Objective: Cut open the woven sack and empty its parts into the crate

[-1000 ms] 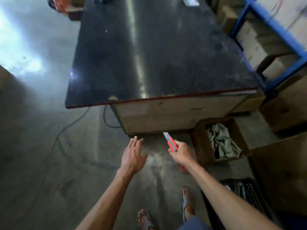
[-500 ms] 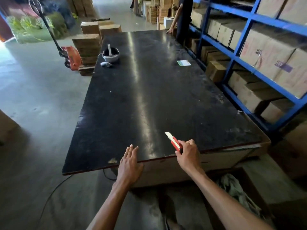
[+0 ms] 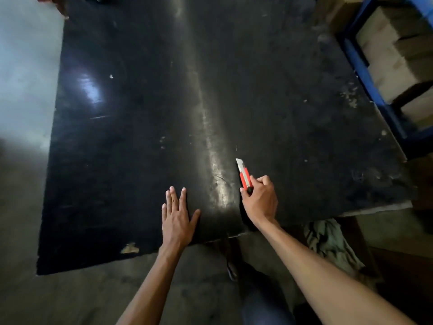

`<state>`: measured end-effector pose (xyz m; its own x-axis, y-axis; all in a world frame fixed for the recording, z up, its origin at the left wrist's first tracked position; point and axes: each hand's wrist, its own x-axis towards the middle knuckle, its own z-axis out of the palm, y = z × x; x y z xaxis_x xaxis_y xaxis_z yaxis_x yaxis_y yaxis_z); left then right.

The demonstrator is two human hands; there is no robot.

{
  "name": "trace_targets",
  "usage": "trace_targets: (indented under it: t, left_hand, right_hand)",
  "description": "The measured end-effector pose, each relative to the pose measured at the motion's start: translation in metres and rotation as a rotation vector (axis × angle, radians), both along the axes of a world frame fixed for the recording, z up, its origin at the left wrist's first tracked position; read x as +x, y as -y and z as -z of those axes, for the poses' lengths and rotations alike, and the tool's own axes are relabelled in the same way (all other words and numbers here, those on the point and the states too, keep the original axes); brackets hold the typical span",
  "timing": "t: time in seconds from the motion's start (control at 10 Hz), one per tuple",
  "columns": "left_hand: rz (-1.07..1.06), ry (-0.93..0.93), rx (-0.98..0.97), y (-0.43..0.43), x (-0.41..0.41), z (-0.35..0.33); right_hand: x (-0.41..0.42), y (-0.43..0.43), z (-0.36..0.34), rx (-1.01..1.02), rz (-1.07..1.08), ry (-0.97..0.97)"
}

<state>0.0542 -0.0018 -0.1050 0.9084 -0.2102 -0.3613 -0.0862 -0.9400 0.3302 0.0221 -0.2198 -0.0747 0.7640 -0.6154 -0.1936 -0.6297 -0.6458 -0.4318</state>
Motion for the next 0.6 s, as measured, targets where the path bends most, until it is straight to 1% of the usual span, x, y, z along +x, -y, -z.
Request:
trace_targets:
  t: [0.2,0.3,0.4,0.5,0.6]
  left_hand:
    - [-0.008,0.024,0.002,0.003,-0.007,0.014]
    - [0.002,-0.012,0.016,0.002,-0.005,0.008]
    - [-0.011,-0.047,-0.033,0.0,-0.007,-0.012]
    - [-0.023,-0.029,-0.062,-0.006,-0.024,-0.044]
    - [0.073,0.039,-0.07,-0.021,-0.061,-0.079]
  right_hand:
    - [-0.001,-0.006,0.016,-0.031,-0.003,-0.006]
    - [-0.002,-0.004,0.009,-0.006,-0.029,-0.037]
    - [-0.012,-0.008,-0.01,0.007,-0.057,-0.071]
    - [-0.036,-0.021,-0.035,-0.008,-0.115,-0.035]
    - [-0.079,-0.045,-0.059,-0.048,-0.173,-0.002]
